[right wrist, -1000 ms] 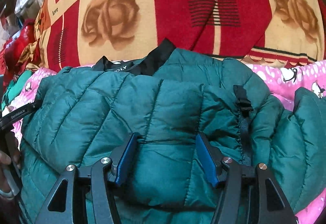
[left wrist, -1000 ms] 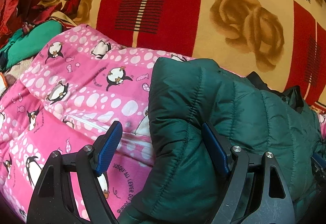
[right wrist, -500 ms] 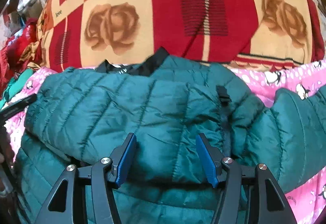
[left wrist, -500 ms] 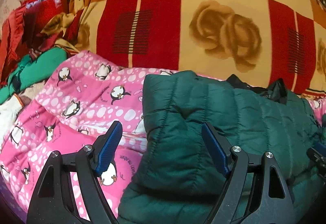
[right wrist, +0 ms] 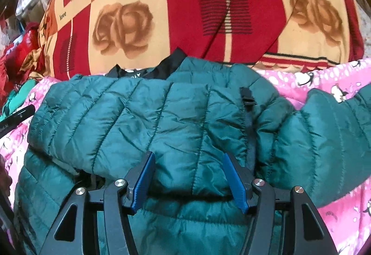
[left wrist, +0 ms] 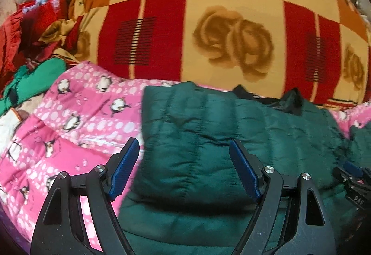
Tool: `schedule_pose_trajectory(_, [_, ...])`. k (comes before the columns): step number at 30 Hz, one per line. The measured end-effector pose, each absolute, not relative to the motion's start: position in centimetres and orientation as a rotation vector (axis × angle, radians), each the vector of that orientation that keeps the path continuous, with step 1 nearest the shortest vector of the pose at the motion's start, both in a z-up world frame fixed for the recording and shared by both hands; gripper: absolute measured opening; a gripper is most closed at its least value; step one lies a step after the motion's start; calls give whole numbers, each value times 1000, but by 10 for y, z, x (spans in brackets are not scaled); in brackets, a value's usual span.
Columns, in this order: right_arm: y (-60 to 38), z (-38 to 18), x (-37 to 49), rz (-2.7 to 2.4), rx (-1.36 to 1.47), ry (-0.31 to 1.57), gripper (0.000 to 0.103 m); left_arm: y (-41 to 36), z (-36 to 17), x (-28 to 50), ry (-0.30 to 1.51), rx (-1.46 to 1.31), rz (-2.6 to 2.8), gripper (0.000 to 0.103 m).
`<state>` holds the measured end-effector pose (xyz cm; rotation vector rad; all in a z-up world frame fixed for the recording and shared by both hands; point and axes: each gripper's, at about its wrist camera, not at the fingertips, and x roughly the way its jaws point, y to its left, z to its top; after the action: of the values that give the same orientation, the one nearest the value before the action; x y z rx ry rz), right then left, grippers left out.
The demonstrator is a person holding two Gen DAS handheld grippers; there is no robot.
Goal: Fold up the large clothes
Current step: 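Move the open right gripper over the jacket to the unfolded sleeve cuff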
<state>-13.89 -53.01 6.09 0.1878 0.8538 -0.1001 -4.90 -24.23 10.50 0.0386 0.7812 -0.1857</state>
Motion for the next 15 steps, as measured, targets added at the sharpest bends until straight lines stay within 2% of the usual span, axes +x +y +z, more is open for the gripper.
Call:
schedule_pose_trajectory(4, [-534, 74, -151, -126, 171, 823, 59, -257, 110, -52, 790, 1, -259, 81])
schedule_pose_trajectory(6, [-537, 78, -155, -153, 144, 822, 67, -267, 108, -51, 816, -7, -294, 81])
schedule_pose_trajectory(7, [-540, 80, -158, -166, 134, 819, 68, -272, 106, -50, 833, -11, -308, 81])
schedule_pose_trajectory(15, [-568, 89, -176, -228, 134, 794, 68, -289, 83, -47, 909, -2, -310, 81])
